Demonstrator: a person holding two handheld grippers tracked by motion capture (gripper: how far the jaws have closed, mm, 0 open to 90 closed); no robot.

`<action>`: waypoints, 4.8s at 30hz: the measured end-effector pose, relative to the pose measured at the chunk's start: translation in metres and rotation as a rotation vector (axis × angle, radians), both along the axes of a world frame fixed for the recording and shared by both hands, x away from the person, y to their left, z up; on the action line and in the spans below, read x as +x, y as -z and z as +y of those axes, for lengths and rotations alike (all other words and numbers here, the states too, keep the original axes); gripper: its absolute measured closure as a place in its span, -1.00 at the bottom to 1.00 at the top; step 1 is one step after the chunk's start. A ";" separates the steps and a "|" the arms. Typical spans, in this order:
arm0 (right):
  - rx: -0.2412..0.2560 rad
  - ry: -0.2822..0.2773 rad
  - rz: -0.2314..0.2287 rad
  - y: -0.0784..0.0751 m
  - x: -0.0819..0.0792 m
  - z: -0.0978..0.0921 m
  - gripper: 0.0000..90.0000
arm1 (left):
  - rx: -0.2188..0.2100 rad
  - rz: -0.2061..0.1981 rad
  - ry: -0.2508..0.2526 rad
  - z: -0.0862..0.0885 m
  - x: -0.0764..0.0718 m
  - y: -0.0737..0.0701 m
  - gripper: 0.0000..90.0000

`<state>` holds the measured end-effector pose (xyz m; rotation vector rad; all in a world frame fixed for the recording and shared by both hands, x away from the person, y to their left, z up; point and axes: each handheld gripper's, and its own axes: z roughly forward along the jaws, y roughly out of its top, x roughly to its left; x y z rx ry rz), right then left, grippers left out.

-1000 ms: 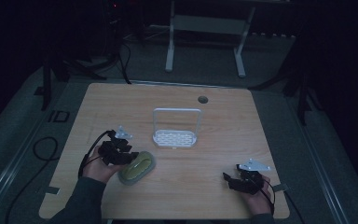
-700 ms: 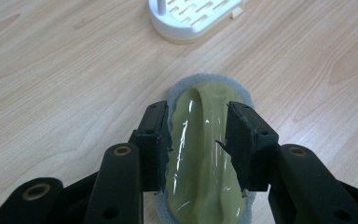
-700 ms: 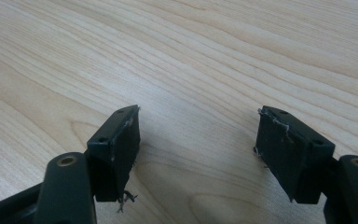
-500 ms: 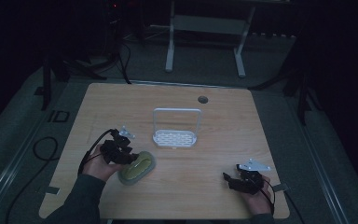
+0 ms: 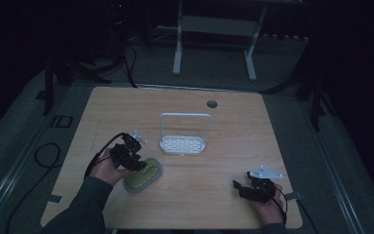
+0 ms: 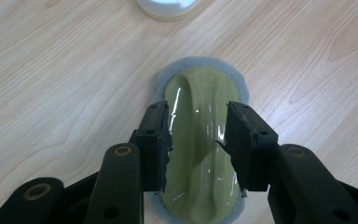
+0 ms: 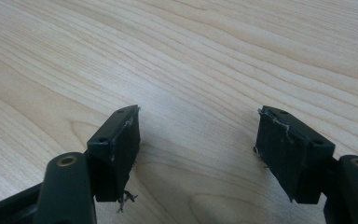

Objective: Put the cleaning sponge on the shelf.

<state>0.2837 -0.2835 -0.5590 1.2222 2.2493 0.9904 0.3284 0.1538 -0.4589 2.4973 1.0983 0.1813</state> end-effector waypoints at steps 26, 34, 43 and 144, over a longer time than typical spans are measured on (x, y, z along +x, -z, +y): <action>0.001 0.000 0.002 0.000 0.000 0.000 -0.34 | 0.077 0.128 0.052 -0.013 0.014 0.000 0.27; 0.001 0.001 0.002 0.000 0.000 0.000 -0.34 | 0.092 0.169 0.064 -0.013 0.019 0.000 0.24; 0.001 0.001 0.002 0.000 0.000 0.000 -0.34 | 0.111 0.201 0.072 -0.016 0.023 0.002 0.23; 0.001 0.001 0.002 0.000 0.000 0.000 -0.34 | 0.181 0.233 0.191 -0.034 0.032 -0.005 0.60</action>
